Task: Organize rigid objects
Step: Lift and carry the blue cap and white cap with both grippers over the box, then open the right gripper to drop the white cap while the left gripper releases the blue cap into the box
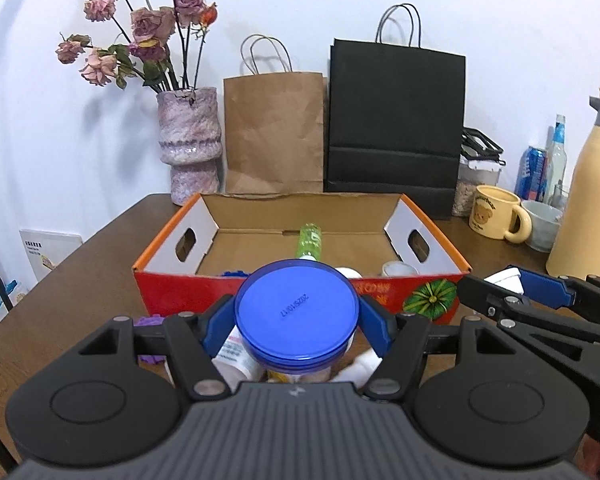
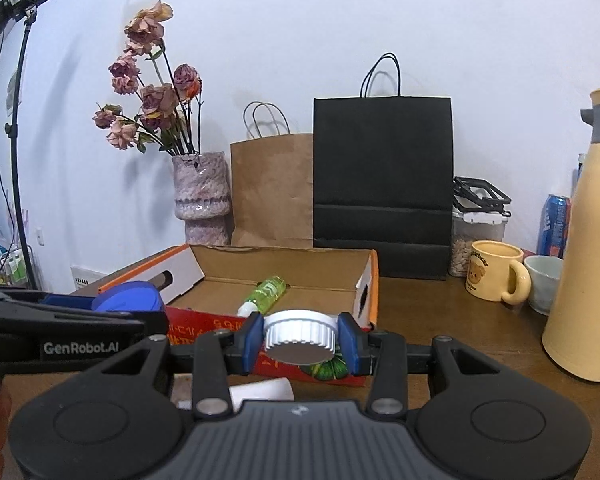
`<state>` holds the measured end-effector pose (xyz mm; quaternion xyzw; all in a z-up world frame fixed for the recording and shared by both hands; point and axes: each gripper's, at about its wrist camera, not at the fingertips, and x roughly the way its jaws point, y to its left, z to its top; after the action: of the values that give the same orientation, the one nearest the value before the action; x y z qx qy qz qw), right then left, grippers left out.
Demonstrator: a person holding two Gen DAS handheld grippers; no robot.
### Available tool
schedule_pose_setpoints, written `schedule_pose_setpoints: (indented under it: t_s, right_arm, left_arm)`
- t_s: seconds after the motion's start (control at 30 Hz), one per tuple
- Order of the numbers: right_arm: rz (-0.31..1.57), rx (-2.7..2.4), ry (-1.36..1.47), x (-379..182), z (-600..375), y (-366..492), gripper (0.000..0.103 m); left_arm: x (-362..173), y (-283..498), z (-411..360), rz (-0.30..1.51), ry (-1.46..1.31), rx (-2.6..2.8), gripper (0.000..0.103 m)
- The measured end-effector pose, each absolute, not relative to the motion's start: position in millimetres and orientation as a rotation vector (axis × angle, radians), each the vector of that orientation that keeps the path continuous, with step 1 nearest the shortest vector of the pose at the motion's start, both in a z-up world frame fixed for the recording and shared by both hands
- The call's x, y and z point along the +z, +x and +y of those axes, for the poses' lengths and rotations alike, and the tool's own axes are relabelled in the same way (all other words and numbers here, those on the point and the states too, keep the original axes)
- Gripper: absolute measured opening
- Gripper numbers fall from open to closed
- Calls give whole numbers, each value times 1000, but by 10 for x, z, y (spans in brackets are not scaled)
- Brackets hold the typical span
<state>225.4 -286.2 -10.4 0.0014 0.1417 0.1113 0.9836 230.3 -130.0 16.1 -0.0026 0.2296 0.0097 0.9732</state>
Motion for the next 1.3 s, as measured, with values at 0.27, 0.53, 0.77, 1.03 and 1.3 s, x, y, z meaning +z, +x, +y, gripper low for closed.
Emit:
schedule_pose_setpoints:
  t_s: [0.27,0.53,0.77,1.03,1.3]
  right_arm:
    - [272,225,-1,-29,-2722,2387,39]
    - [273,217,-8,-9,-2577,2570,39]
    - [266,208,-8,11,-2436,2788,39]
    - [268,199,-8,-14,-2306,3083,39]
    - [271,188,-9,-52,-2206,3375,39]
  left_arm:
    - [225,2417,-1153,443,-23,37,68]
    - [264,2596,-1004,433,-48,47,68]
    - [316,2800,-890,416,-65,59,68]
    - [308,3090,-756,415,-95,73,68]
    - [267,3371,-628,427,-128,81,68]
